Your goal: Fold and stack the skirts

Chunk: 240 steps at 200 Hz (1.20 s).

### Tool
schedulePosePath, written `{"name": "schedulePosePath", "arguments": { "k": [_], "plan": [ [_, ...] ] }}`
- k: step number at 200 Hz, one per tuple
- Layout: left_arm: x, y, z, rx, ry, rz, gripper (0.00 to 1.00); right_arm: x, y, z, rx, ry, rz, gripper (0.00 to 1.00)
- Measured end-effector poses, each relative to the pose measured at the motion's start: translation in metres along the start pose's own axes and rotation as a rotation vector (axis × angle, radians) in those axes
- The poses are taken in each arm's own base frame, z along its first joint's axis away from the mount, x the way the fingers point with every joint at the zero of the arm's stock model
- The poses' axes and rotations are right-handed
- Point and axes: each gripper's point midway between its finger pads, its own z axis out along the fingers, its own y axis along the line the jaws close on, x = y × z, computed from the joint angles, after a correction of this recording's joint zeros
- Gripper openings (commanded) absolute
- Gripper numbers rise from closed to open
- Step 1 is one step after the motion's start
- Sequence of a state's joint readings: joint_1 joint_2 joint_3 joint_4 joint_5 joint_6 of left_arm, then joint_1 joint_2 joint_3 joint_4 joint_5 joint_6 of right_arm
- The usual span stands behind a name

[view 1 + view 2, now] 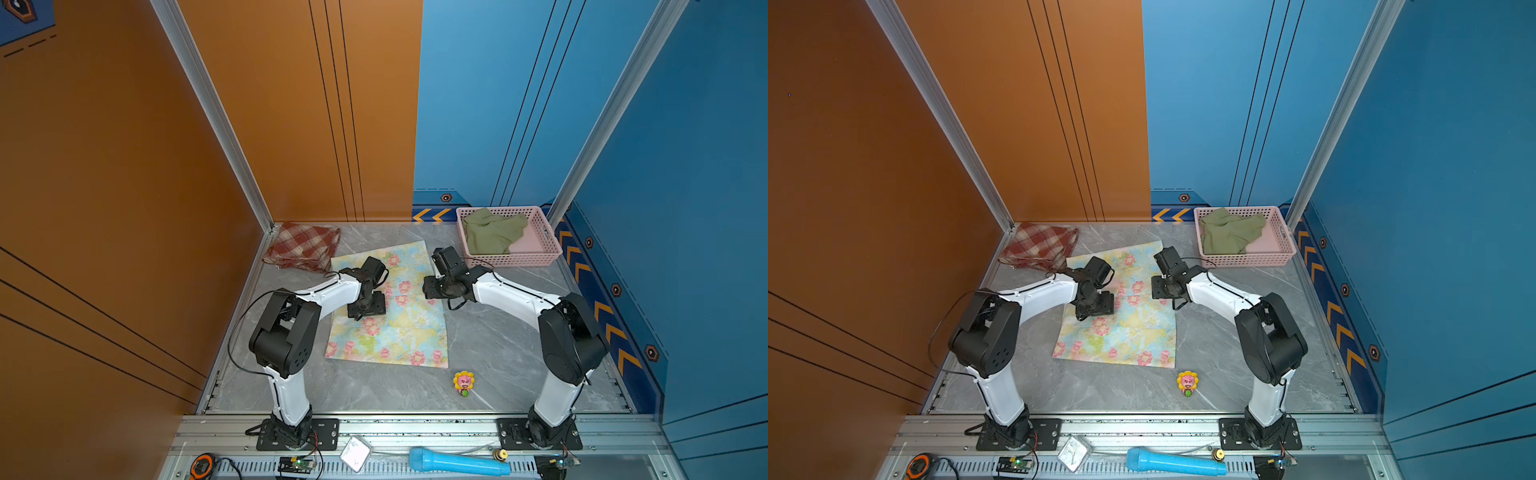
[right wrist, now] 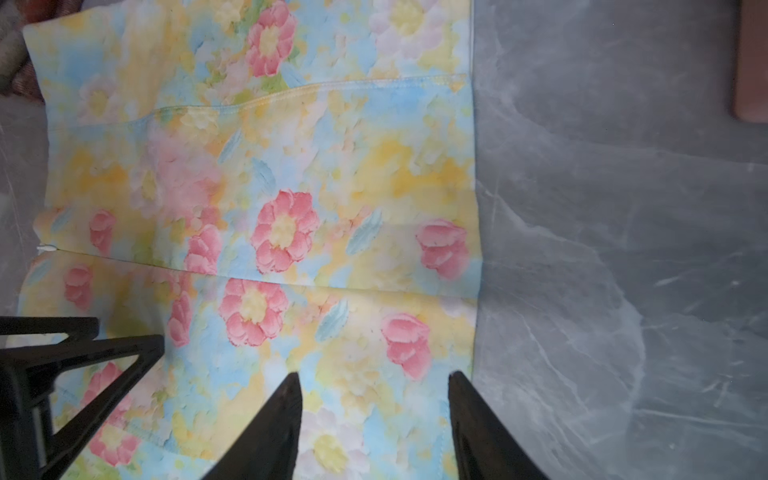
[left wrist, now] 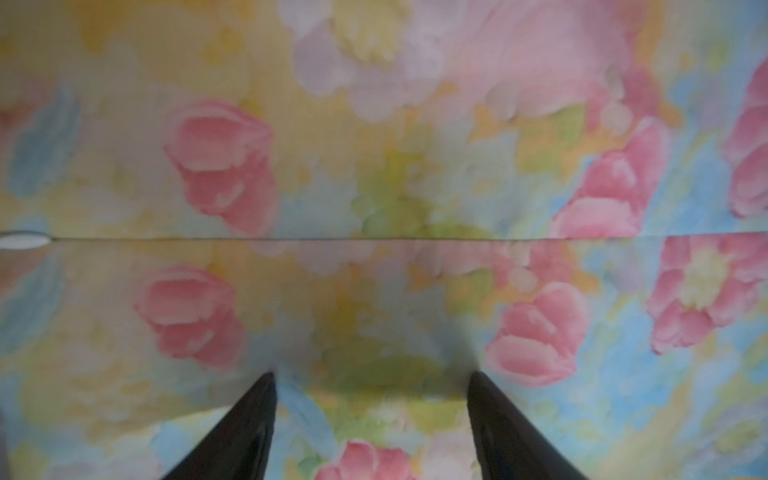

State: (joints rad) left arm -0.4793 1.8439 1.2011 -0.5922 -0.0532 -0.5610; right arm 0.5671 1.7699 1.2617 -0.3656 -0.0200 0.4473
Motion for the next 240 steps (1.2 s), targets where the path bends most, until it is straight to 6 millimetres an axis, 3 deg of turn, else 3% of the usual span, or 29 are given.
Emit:
{"name": "schedulePosePath", "arguments": {
  "k": [40,76,129,200,240],
  "plan": [
    [0.017,-0.019,0.002,-0.013,-0.003,0.097,0.73,-0.022,-0.007,-0.040,-0.018,-0.097,0.032,0.59],
    [0.028,-0.022,0.004,-0.037,-0.028,0.143,0.72,-0.034,-0.012,-0.060,-0.016,-0.152,0.046,0.60],
    [0.046,-0.028,0.001,-0.029,-0.053,0.183,0.71,-0.030,-0.014,-0.059,-0.012,-0.146,0.046,0.60],
    [0.068,-0.014,-0.005,-0.027,-0.059,0.189,0.70,-0.029,-0.014,-0.061,-0.012,-0.148,0.045,0.61],
    [0.088,-0.015,-0.013,-0.035,-0.031,0.220,0.77,-0.028,-0.014,-0.057,-0.008,-0.139,0.045,0.61]
  ]
}}
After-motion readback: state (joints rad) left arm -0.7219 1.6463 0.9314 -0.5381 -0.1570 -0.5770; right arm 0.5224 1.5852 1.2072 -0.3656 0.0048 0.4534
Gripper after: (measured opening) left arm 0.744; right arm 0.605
